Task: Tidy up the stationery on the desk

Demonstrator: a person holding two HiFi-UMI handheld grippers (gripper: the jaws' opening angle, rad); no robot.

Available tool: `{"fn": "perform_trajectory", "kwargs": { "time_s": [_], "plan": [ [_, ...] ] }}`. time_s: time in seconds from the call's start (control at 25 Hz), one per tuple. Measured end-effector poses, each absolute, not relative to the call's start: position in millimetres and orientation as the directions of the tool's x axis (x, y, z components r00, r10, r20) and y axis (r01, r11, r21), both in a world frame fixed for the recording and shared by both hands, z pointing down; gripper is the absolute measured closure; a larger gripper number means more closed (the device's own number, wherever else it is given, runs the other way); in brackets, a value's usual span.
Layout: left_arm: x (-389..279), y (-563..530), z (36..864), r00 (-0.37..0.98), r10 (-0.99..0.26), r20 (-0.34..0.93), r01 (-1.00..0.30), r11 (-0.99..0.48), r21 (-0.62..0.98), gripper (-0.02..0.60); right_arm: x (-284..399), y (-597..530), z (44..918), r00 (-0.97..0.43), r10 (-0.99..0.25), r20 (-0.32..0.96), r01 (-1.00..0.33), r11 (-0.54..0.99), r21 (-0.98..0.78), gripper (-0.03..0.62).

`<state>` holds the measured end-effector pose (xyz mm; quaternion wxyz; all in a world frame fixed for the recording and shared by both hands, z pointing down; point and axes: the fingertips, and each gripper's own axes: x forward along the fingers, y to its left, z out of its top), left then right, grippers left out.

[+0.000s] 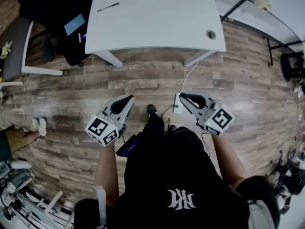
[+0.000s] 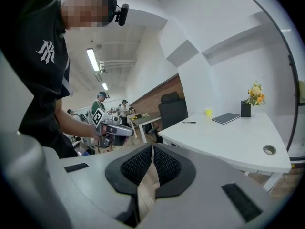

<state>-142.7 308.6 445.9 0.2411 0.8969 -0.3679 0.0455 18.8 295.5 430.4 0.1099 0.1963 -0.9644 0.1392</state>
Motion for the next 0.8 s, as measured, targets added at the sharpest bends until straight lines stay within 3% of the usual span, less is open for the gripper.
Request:
{"fn": "perform_trajectory", "kwargs": {
  "time_s": [0.32, 0.8],
  "plan": [
    [-163.7, 265.6, 432.8, 0.767, -0.598, 0.234, -0.638, -0.669, 0.382, 0.581, -19.7, 258.2, 417.5, -0.891, -0.365, 0.271, -0.419, 0.891, -0.174, 0.553],
    [-161.8, 198.5, 424.8, 0.771, -0.592, 0.236, -0.636, -0.688, 0.349, 0.581, -14.8, 192.8, 412.2, -0.894, -0.390, 0.222, -0.430, 0.885, -0.180, 0.553]
  ]
}}
